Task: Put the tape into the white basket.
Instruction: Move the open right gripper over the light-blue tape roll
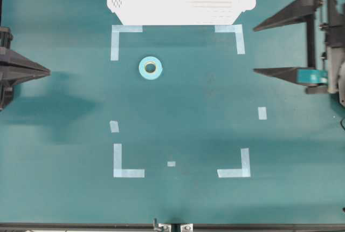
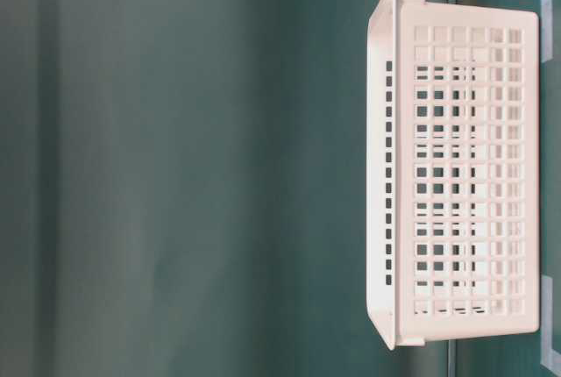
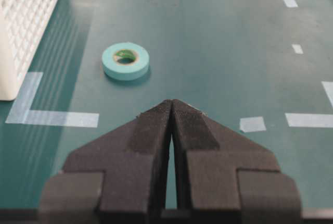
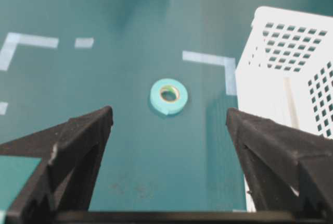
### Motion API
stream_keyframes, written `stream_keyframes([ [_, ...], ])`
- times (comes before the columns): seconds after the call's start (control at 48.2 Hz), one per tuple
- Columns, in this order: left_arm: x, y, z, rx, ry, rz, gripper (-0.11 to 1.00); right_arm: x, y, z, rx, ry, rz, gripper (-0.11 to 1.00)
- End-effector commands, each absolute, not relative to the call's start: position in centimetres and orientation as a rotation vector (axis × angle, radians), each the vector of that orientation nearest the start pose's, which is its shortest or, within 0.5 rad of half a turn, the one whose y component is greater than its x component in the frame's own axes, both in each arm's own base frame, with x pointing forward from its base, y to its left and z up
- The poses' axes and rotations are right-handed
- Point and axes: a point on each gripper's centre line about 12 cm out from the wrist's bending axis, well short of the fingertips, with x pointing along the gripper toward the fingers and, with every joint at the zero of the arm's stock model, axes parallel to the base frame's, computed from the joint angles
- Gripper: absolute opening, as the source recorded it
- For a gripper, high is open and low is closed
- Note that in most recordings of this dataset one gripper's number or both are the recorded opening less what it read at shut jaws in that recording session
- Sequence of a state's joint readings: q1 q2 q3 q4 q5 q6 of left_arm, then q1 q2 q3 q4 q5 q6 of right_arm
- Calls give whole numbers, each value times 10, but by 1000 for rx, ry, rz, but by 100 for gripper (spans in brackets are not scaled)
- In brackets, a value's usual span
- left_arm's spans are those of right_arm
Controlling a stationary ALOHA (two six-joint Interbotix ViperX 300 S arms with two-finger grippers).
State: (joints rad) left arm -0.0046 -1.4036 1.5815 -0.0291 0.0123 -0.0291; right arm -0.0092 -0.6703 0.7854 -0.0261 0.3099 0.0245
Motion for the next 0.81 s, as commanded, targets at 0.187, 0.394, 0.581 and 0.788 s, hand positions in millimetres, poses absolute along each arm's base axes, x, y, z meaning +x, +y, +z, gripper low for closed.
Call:
stream_keyframes([
  [0.187,127,-1,165,-53,183,-3,-11,307,-4,326,7,524,-20,96],
  [0.394,127,-1,166,-53,178,-2,-11,330,-4,323,10,606,-21,96],
  [0.581,127,-1,166,-53,178,-2,-11,352,-3,316,27,713,-18,96],
  [0.788,127,-1,165,-53,181,-1,-11,376,-3,305,37,799,-17,96],
])
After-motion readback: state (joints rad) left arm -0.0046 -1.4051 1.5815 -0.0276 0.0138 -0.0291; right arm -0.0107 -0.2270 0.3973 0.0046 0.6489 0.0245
